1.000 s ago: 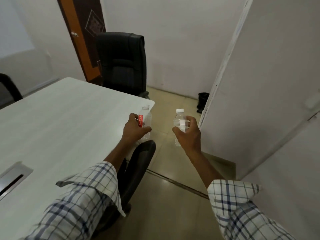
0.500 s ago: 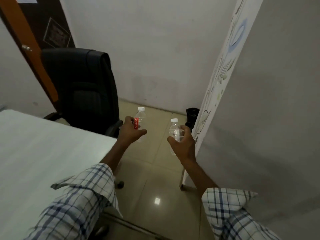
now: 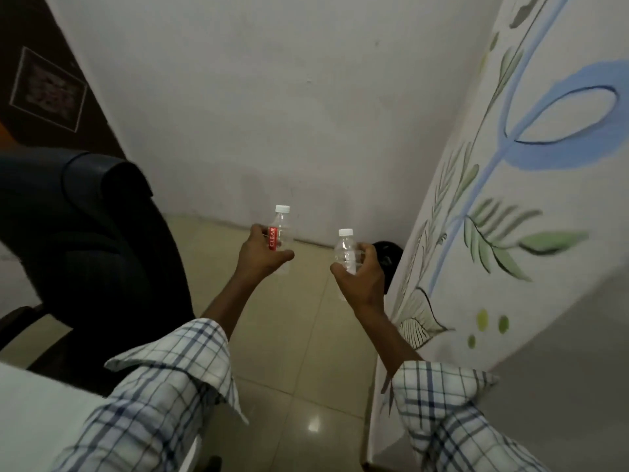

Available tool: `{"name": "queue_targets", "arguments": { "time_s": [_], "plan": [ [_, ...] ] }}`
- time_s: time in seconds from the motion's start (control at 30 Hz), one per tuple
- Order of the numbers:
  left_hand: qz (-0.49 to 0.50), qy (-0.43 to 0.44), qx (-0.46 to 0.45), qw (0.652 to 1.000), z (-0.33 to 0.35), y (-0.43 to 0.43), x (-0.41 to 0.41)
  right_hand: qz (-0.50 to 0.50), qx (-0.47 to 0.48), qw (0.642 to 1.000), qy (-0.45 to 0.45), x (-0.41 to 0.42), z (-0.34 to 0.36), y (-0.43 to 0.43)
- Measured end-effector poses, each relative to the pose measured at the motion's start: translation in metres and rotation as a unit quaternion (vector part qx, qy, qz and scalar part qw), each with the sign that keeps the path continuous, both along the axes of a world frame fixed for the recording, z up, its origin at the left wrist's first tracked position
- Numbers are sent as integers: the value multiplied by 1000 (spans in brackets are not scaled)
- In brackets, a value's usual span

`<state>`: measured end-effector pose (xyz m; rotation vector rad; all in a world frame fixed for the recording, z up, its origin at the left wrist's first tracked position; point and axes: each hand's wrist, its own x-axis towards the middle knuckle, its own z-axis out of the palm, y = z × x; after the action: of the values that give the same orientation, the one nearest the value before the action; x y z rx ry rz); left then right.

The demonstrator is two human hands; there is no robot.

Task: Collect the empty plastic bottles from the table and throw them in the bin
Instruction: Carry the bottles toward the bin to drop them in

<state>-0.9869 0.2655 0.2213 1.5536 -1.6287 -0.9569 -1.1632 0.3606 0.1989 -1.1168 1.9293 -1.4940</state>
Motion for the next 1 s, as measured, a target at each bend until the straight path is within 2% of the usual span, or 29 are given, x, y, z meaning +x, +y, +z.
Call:
{"name": "queue_targets", "arguments": {
  "time_s": [0.23, 0.5, 0.7, 1.0],
  "plan": [
    [-18, -10, 6, 1000, -4, -166, -54, -43, 6, 999, -4, -57, -13, -144],
    [-102, -53, 7, 993, -11, -368, -121, -113, 2, 993, -28, -116, -24, -306],
    [-149, -60, 16, 987, -13, -478, -180, -154, 9, 987, -50, -164, -34, -391],
    [-278, -73, 65, 956, -84, -623, -359, -257, 43, 962, -77, -301, -112, -503]
  ]
}}
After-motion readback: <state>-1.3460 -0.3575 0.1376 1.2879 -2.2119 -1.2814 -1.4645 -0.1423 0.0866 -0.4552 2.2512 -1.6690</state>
